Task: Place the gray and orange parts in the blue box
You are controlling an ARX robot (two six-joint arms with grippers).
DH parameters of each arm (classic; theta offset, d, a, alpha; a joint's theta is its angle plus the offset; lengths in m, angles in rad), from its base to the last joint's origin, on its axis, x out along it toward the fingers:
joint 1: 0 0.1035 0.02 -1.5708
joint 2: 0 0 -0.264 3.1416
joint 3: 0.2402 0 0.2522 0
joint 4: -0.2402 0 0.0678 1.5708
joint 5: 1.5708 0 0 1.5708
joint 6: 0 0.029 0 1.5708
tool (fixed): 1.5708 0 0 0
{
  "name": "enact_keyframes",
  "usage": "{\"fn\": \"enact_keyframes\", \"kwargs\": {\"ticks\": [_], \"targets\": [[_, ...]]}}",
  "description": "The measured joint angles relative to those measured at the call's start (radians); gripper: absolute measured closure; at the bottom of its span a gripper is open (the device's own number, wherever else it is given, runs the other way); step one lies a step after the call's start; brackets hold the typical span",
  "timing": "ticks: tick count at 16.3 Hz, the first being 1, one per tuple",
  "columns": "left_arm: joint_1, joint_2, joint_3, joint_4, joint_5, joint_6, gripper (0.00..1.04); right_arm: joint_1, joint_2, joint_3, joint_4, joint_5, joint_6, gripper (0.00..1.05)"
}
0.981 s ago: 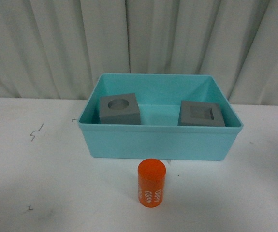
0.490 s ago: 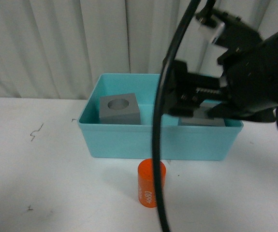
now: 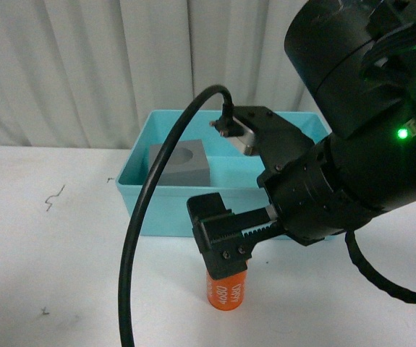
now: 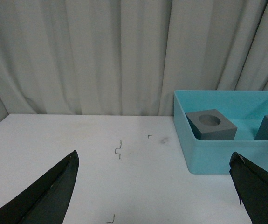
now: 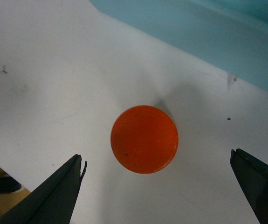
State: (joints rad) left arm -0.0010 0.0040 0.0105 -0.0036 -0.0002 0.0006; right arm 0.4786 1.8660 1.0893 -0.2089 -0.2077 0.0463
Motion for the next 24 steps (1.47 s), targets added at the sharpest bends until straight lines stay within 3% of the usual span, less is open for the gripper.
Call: {"fn": "enact_keyframes", "kwargs": {"ticks": [11,13,15,16,24], "targets": [[0.000,0.000,0.000,0.000,0.000,0.000,0.07,0.032,0.157,0.067,0.005,-0.020,-0.116,0.06],[0.000,0.000,0.000,0.000,0.000,0.000,0.07,0.032,0.162,0.067,0.008,-0.016,-0.119,0.22],[0.000,0.000,0.000,0.000,0.000,0.000,0.07,0.032,0.162,0.067,0.016,-0.015,-0.124,0.47],[0.000,0.000,0.000,0.000,0.000,0.000,0.07,0.032,0.161,0.067,0.021,-0.011,-0.127,0.55],[0.000,0.000,0.000,0.000,0.000,0.000,0.07,0.023,0.122,0.067,-0.023,0.023,-0.173,0.58]]}}
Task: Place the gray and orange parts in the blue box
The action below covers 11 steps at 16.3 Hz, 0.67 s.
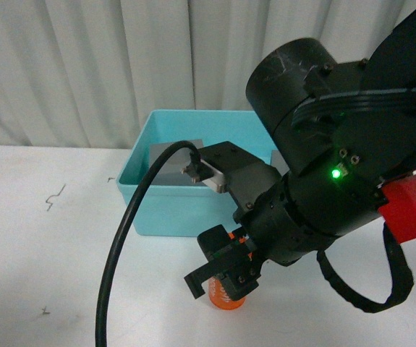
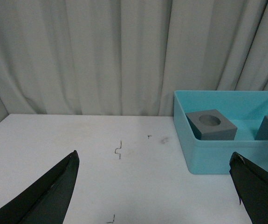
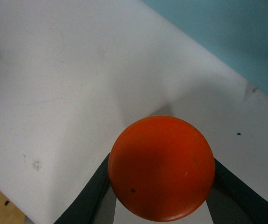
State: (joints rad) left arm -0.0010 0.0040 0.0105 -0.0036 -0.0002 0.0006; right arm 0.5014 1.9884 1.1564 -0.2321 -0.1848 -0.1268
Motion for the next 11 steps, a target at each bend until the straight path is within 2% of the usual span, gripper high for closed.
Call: {"fn": "enact_keyframes", "kwargs": {"ticks": [6,11], "targets": [[0.000,0.000,0.000,0.000,0.000,0.000,0.07,-0.023,-0.167,0.158,-0.138,-0.029,-0.081,0.58],[0.000,0.000,0.000,0.000,0.000,0.000,0.07,-0.158,-0.122,0.356,-0.196,-0.025,-0.111,0.58]]}}
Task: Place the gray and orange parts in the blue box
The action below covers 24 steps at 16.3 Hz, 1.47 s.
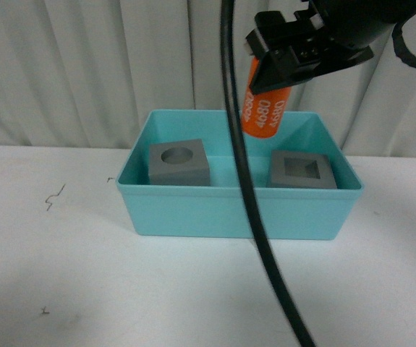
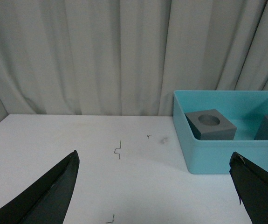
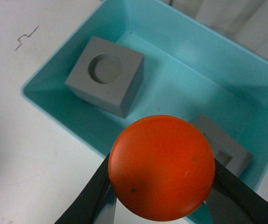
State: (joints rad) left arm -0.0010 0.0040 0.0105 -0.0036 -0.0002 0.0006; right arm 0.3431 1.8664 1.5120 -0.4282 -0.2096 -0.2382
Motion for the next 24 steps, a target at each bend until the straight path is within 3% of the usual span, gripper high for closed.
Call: {"fn": "enact_keyframes", "kwargs": {"ticks": [7,18,19,21,24], "targets": [[0.000,0.000,0.000,0.000,0.000,0.000,0.07,-0.048,0.211,0.189,0.005,-0.028,0.010,0.58],[0.000,0.000,0.000,0.000,0.000,0.000,0.07,-0.050,0.343,0.146,0.094,-0.052,0.058,0.59],[0.000,0.000,0.000,0.000,0.000,0.000,0.07,-0.050,0.350,0.144,0.095,-0.052,0.058,0.57],[0.000,0.000,0.000,0.000,0.000,0.000,0.07,-0.050,0.353,0.144,0.096,-0.052,0.061,0.41],[0.000,0.000,0.000,0.000,0.000,0.000,0.07,-0.051,0.353,0.144,0.098,-0.053,0.063,0.05]]}}
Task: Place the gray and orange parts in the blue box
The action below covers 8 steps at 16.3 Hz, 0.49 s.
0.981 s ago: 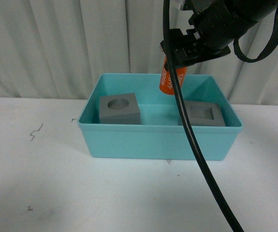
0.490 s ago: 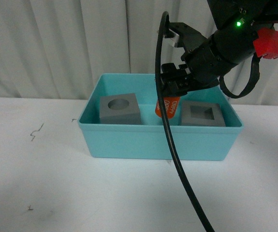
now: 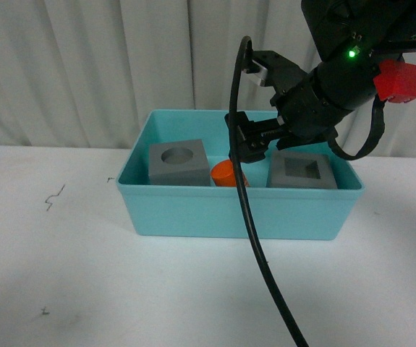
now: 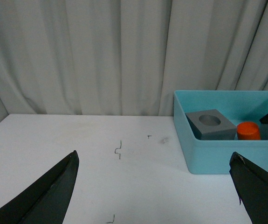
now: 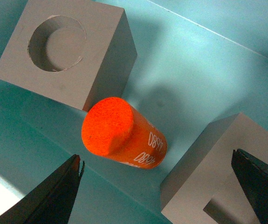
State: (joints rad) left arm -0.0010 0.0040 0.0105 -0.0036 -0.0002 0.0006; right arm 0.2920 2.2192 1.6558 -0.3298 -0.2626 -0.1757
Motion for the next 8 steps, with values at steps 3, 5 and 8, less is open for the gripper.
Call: {"fn": "enact_keyframes", "kwargs": {"ticks": [3,5,8], "targets": [[0.000,0.000,0.000,0.000,0.000,0.000,0.07,-0.012,-0.009,0.000,-0.005,-0.003,0.001,0.06],[0.000,0.000,0.000,0.000,0.000,0.000,0.07,-0.022,-0.046,0.000,-0.003,-0.009,0.004,0.06],[0.000,0.000,0.000,0.000,0.000,0.000,0.07,-0.028,-0.150,-0.043,0.073,-0.031,0.008,0.06]]}}
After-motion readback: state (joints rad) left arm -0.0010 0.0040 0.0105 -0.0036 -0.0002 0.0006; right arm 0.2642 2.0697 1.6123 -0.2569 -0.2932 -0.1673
